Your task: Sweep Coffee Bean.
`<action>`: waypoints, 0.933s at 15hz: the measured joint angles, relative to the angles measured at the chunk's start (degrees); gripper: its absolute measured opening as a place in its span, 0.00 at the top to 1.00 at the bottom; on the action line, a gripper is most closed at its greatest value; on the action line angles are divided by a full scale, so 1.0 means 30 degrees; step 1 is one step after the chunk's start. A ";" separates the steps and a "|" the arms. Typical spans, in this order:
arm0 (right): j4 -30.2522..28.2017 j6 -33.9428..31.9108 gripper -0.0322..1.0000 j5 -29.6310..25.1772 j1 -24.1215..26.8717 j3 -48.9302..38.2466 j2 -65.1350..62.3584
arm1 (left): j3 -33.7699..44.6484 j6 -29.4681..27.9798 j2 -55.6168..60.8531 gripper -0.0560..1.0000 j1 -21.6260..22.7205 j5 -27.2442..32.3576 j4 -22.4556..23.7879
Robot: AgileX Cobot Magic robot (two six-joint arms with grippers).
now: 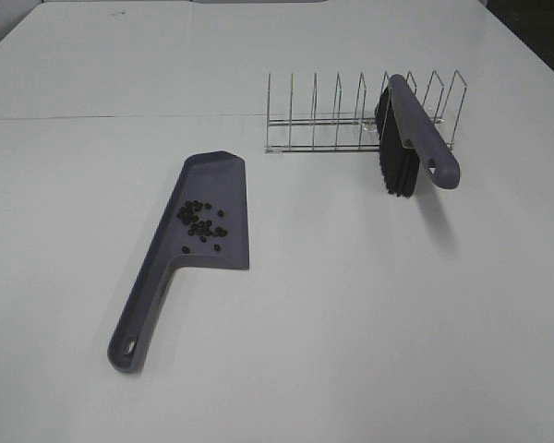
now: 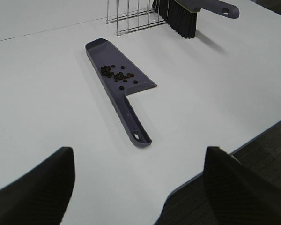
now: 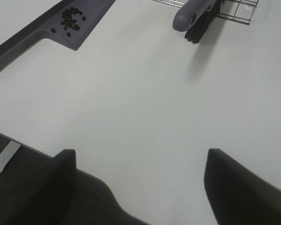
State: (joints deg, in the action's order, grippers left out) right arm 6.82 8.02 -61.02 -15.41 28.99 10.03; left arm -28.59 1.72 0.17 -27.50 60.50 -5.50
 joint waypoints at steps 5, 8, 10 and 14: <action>0.0000 0.0000 0.32 0.0000 0.0000 0.0000 0.0000 | 0.0000 0.0076 0.0000 0.27 0.0000 0.0000 0.0019; 0.0000 0.0000 0.32 0.0000 0.0000 0.0000 0.0000 | 0.0000 0.0076 0.0000 0.27 0.0000 0.0000 0.0019; 0.0000 0.0000 0.32 0.0000 0.0000 0.0000 0.0000 | 0.0000 0.0076 0.0000 0.27 0.0000 0.0000 0.0019; 0.0248 0.0000 0.32 0.0000 0.2406 0.0000 0.0000 | 0.0000 0.0076 0.0000 0.27 0.0000 0.0000 0.0019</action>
State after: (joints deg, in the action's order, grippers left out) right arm 7.56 8.02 -61.02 -8.19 28.99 10.03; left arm -28.59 1.95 0.17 -27.50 60.50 -5.44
